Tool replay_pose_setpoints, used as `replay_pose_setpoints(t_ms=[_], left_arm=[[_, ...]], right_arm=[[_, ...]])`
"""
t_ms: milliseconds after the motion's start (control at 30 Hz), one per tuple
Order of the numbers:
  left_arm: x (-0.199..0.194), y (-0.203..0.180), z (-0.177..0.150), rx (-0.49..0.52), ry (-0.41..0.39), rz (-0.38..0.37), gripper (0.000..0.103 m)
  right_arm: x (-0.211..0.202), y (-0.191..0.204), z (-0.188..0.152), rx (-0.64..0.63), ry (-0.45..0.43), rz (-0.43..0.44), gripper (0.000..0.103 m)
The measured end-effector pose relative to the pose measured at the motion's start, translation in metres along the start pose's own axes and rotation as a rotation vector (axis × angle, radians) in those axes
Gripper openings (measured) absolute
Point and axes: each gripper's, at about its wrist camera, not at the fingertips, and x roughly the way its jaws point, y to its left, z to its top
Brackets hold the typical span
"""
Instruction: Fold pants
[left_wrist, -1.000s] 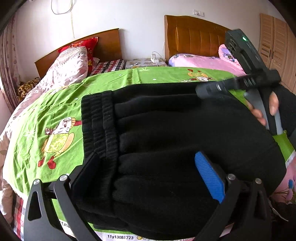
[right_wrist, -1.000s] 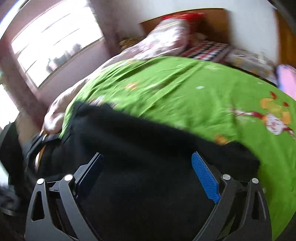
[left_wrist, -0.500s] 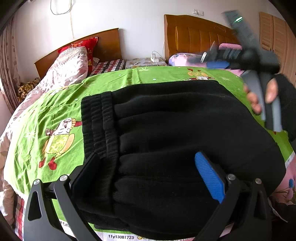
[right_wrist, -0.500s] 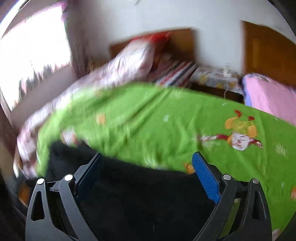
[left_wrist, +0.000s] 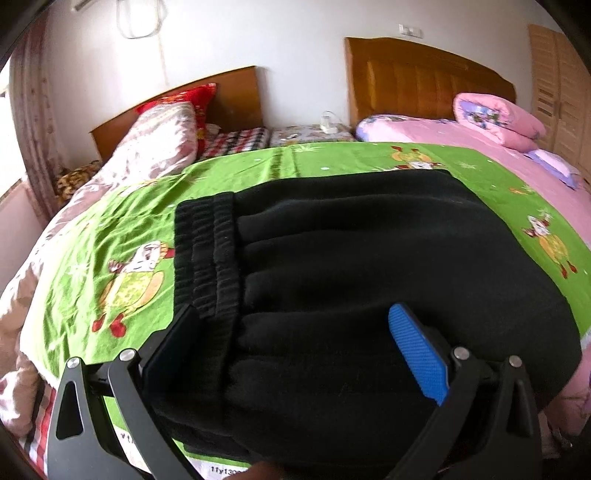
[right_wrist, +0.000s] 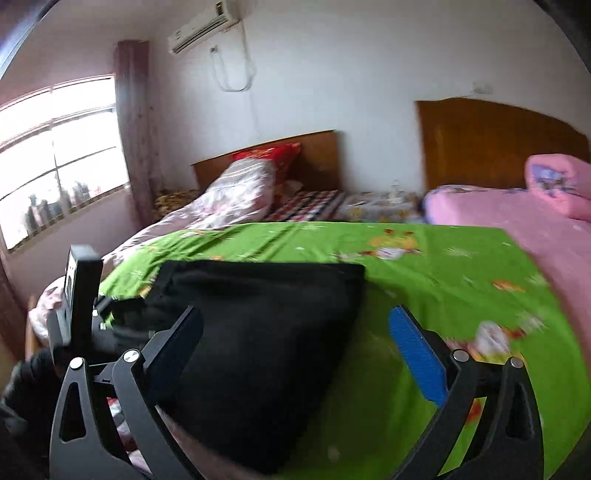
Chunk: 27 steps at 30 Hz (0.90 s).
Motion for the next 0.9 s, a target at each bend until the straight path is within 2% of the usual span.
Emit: replay_pose_setpoints(t_ms=[200,267,400,533,667,800,900], left_arm=[[-0.005,-0.004,0.002,-0.033,-0.001,0.069,0.102],[-0.019,-0.003,-0.001,-0.080,-0.040,0.094,0.102],[-0.058,-0.015,-0.015,-0.082,-0.152,0.065,0.102],[-0.077,-0.032,-0.032,-0.064,-0.159,0.121,0.102],[-0.092,-0.043,-0.046,-0.054,-0.203,0.077,0.102],[-0.099,-0.034,-0.049,-0.115,-0.235,0.121,0.102],[-0.098,-0.025,-0.049,-0.164,-0.231,0.130,0.102]], right_arm=[[-0.020,0.017,-0.046,-0.031,0.008,-0.079,0.098],[-0.024,0.023,-0.057,-0.035,0.000,-0.081,0.098],[-0.023,0.030,-0.060,-0.057,-0.012,-0.074,0.098],[-0.019,0.034,-0.059,-0.096,-0.018,-0.071,0.098],[-0.021,0.045,-0.059,-0.140,-0.039,-0.071,0.098],[-0.020,0.051,-0.059,-0.161,-0.041,-0.063,0.098],[-0.019,0.053,-0.059,-0.168,-0.050,-0.060,0.098]])
